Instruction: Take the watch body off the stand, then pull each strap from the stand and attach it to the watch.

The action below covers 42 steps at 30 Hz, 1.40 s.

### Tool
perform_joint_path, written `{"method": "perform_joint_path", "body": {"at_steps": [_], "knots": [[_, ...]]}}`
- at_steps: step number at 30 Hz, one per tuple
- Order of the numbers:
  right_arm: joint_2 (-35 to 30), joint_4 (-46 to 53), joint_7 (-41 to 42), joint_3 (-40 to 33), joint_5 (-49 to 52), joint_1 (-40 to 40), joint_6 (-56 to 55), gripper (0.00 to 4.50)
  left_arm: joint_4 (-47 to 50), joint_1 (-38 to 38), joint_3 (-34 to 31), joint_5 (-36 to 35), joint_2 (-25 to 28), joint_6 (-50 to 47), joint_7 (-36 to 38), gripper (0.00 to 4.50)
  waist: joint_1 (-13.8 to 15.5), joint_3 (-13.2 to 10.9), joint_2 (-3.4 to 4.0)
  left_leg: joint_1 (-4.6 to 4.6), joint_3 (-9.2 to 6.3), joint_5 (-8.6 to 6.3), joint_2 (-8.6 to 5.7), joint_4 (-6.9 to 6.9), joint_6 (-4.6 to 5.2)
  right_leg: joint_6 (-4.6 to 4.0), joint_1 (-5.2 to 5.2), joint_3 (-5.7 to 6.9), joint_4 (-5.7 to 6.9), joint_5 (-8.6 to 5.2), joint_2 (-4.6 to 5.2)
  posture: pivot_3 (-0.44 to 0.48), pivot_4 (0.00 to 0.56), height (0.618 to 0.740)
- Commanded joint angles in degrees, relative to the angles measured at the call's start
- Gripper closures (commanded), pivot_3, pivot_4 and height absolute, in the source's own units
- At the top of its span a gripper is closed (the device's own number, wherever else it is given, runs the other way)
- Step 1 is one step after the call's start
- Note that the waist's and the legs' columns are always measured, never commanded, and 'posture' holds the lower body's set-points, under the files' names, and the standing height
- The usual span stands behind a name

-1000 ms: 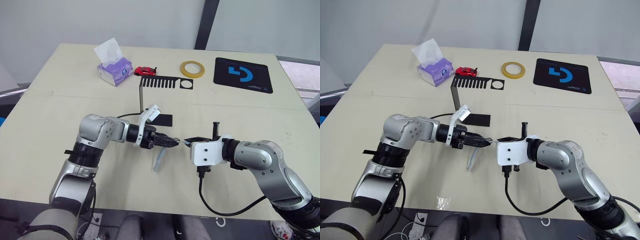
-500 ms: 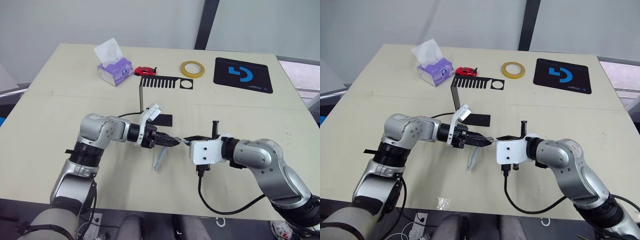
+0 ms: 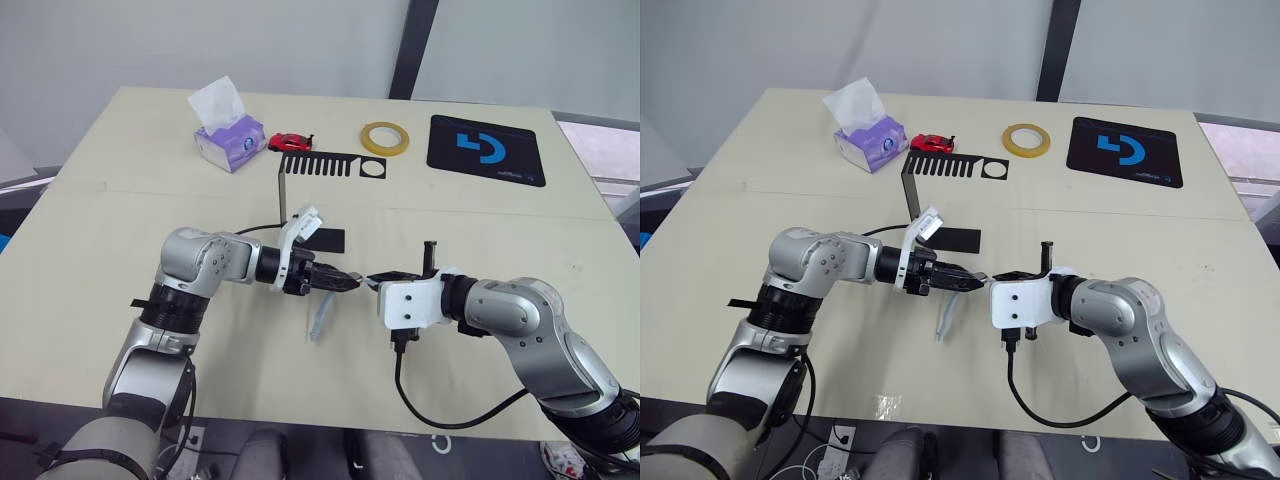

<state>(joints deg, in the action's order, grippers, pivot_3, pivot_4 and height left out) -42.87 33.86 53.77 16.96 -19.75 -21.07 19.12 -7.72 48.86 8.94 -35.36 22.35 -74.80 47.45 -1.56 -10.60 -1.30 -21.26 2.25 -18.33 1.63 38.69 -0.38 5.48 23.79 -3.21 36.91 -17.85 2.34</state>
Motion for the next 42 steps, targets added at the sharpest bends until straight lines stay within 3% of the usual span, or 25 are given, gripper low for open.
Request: {"method": "perform_joint_path", "body": {"at_steps": [1, 22, 42], "knots": [[0.8, 1.9, 0.2, 0.9, -0.6, -1.3, 0.4, 4.5, 2.0, 0.4, -0.8, -1.1, -1.2, 0.1, -0.2, 2.76, 0.0, 0.0, 0.0, 0.0, 0.0, 0.0, 0.0, 0.0, 0.0, 0.0, 0.0, 0.0, 0.0, 0.0, 0.0, 0.0, 0.15, 0.738], [1.7, 1.5, 1.8, 2.1, -2.7, -3.3, 2.7, 4.5, 2.3, -0.1, 1.3, -0.2, -1.4, 1.9, -0.9, 2.76, 0.0, 0.0, 0.0, 0.0, 0.0, 0.01, -0.01, 0.0, -0.01, 0.0, 0.0, 0.0, 0.0, 0.0, 0.01, 0.0, 0.15, 0.738], [1.6, 0.2, 2.9, 2.7, -4.7, -3.8, 3.4, 4.5, 5.9, -0.5, -0.9, -1.9, -3.7, -0.8, -4.8, 2.76, 0.0, 0.0, 0.0, 0.0, 0.0, 0.01, 0.0, 0.0, -0.02, 0.0, 0.0, 0.0, 0.0, 0.0, 0.01, 0.0, 0.15, 0.738]]}}
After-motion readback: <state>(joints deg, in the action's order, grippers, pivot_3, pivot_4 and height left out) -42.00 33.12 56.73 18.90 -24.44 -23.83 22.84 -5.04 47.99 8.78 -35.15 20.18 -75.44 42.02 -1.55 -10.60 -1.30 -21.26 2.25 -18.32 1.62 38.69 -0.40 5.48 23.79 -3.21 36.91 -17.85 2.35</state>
